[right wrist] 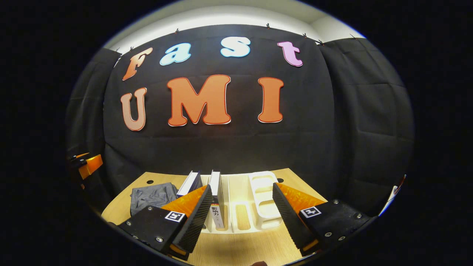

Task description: Open the schoolbag, grab two books from the bookshelf and put them into the schoolbag.

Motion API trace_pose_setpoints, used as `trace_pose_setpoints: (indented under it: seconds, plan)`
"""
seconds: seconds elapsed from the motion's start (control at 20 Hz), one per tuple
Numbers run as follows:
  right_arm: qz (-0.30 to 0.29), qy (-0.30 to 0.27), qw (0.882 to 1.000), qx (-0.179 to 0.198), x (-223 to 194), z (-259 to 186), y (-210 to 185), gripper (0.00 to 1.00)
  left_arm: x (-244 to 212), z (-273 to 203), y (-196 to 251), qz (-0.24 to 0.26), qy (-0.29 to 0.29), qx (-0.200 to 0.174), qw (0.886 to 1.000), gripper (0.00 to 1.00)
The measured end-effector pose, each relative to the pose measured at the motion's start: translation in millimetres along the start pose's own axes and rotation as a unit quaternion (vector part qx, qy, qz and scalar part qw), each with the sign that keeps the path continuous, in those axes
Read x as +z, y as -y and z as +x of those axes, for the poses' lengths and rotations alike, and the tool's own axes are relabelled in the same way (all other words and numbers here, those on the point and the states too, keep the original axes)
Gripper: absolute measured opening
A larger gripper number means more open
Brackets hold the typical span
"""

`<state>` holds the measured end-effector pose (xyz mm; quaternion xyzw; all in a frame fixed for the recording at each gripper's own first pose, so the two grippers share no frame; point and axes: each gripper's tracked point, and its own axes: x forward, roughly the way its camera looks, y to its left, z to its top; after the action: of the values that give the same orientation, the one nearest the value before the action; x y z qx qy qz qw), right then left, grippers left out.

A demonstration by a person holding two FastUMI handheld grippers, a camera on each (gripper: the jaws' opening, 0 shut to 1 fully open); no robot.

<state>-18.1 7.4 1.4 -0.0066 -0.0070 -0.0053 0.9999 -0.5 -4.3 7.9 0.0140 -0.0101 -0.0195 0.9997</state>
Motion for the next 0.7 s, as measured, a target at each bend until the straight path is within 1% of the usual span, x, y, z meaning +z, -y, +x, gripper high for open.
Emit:
trace_pose_setpoints:
  seconds: [0.2, 0.35, 0.45, 0.55, 0.65, 0.7]
  plan:
    - [0.005, -0.005, 1.000, -0.010, -3.7, -0.8, 11.2, 0.97, -0.2, 1.4, 7.3, 0.004, 0.001, -0.006, 1.000, 0.96]
    - [0.008, -0.011, 1.000, -0.012, -8.8, -1.9, 13.6, 0.97, 0.8, 0.0, 5.5, 0.023, 0.003, -0.008, 1.000, 0.96]
    - [0.011, -0.016, 1.000, -0.013, -13.7, -2.7, 13.7, 0.97, 1.7, -0.2, 6.7, 0.052, 0.002, -0.013, 0.999, 0.96]
    - [0.017, -0.022, 1.000, -0.012, -18.3, -4.1, 13.8, 0.97, -5.8, 2.9, 11.1, 0.090, -0.006, -0.029, 0.995, 0.96]
    - [0.018, -0.029, 0.999, -0.008, -24.2, -6.1, 12.2, 0.97, -18.0, 6.8, 13.1, 0.121, -0.024, -0.042, 0.991, 0.97]
    - [0.014, -0.031, 0.999, -0.010, -26.8, -7.1, 14.9, 0.97, -24.9, 7.2, 17.5, 0.132, -0.034, -0.053, 0.989, 1.00]
